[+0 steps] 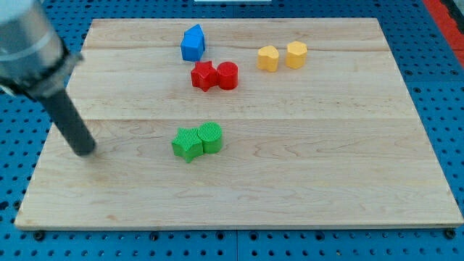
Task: Slide the green circle left a bit
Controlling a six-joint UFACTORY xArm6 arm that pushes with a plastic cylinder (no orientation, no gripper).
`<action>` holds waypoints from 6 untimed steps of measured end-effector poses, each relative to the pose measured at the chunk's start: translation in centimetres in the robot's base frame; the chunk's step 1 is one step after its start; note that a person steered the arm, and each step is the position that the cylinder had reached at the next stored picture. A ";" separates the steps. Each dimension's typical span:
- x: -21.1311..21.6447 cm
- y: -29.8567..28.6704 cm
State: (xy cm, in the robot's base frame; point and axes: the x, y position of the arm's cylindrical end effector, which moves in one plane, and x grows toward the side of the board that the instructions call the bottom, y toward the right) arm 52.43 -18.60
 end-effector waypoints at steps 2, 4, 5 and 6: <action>-2.0 17.8; -6.4 22.5; -3.9 24.6; -8.7 18.3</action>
